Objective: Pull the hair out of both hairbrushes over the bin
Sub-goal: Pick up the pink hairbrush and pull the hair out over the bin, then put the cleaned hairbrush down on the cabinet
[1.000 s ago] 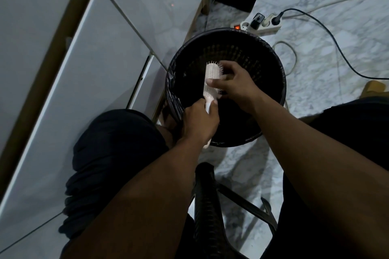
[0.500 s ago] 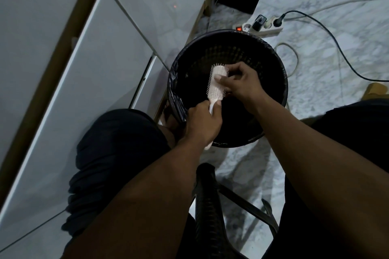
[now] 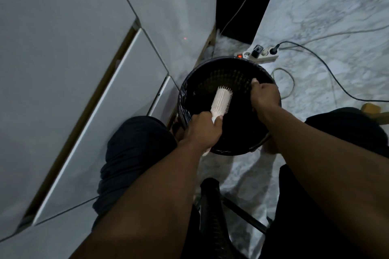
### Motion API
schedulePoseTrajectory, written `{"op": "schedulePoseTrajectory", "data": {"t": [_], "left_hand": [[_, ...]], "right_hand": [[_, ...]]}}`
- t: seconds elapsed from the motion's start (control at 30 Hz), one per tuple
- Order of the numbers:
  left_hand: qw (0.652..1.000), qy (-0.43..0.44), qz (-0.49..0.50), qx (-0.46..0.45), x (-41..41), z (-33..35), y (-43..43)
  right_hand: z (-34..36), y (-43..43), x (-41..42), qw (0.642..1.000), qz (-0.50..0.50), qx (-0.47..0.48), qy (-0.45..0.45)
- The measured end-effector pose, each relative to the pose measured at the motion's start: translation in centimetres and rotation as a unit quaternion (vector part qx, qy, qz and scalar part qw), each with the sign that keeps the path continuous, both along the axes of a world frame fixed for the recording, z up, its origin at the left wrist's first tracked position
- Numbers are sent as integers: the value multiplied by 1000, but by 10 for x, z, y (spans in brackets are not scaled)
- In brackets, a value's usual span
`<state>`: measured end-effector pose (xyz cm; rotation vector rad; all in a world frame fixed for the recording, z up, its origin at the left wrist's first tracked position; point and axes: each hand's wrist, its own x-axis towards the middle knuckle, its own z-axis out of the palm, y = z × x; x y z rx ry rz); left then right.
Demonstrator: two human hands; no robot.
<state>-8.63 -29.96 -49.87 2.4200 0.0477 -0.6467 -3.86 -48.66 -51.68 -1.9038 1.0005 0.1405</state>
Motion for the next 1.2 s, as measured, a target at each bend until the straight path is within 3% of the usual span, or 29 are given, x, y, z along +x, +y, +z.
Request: {"op": "schedulePoseTrajectory", "data": {"t": [0.17, 0.37, 0.73, 1.2], "left_hand": [[999, -48, 9, 16, 4, 46, 4], [994, -97, -6, 47, 3, 103, 10], [977, -200, 17, 68, -5, 218, 37], [892, -415, 135, 120, -21, 408, 124]], "right_hand": [[56, -1, 0, 985, 160, 53, 33], [131, 1, 1, 956, 286, -40, 44], [266, 27, -13, 946, 299, 54, -112], [467, 137, -9, 872, 401, -12, -281]]}}
